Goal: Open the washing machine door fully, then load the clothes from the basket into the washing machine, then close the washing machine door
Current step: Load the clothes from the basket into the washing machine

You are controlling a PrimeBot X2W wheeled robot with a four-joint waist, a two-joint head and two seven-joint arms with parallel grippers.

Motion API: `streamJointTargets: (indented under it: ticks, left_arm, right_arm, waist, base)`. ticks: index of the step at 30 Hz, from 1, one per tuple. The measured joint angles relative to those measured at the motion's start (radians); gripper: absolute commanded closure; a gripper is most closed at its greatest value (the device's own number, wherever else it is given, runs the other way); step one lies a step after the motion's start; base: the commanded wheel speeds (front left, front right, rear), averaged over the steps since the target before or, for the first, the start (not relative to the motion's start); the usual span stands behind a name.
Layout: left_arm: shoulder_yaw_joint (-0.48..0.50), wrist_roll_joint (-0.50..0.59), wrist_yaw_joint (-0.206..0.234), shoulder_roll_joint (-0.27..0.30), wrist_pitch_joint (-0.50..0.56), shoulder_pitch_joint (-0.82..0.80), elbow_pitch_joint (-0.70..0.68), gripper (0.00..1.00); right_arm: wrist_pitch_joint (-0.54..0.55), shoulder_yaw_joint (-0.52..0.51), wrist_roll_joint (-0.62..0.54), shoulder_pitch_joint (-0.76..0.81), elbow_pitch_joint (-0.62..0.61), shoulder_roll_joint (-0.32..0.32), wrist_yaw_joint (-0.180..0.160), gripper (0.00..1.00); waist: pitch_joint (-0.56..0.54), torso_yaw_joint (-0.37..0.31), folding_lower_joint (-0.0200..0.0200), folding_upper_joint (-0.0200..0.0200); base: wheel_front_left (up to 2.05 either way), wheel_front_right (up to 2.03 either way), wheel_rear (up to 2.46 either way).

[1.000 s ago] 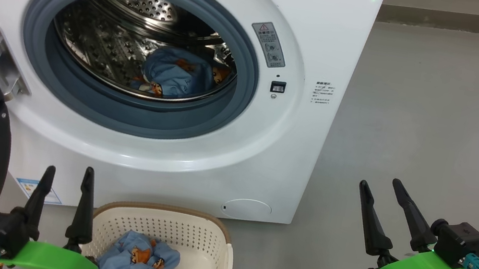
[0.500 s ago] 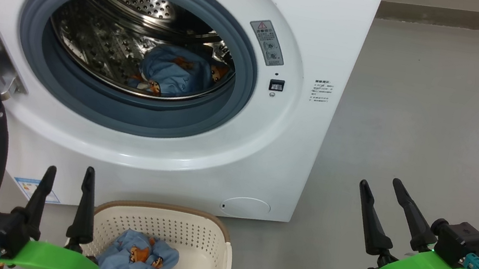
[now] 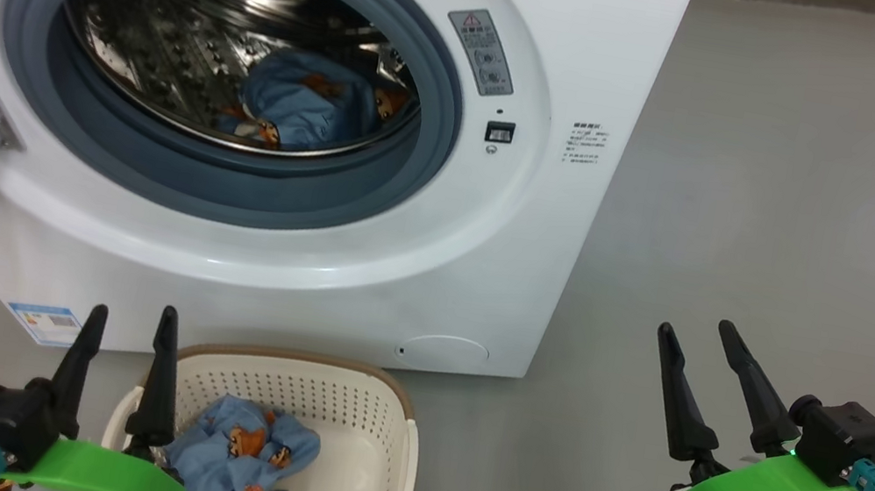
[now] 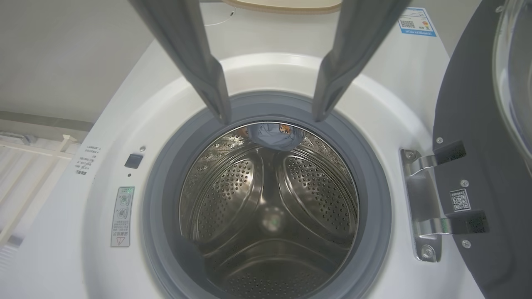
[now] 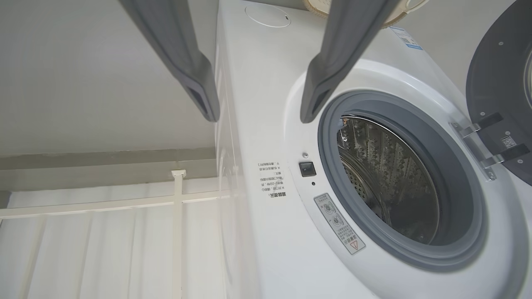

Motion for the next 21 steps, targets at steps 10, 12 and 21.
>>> streamJointTargets:
  ticks: [10,12,21]
  left_arm:
    - [-0.027,-0.010,-0.021,0.000,0.022,-0.070,0.133,0.00]
    - [-0.030,-0.010,-0.028,0.001,0.026,-0.093,0.167,0.00]
    - [-0.045,-0.016,-0.059,0.025,0.038,-0.208,0.327,0.00]
  right_arm:
    - [0.000,-0.023,-0.003,-0.036,-0.019,0.019,0.000,0.00]
    - [0.000,-0.026,-0.009,-0.046,-0.023,0.021,0.000,0.00]
    - [0.000,-0.032,-0.015,-0.091,-0.044,0.035,0.000,0.00]
  waist:
    - [0.092,-0.029,0.0000,0.0000]
    - [0.115,-0.035,0.0000,0.0000]
    - [0.219,-0.058,0.0000,0.0000]
  base:
    - [0.00,0.00,0.00]
    - [0.00,0.00,0.00]
    - [0.00,0.00,0.00]
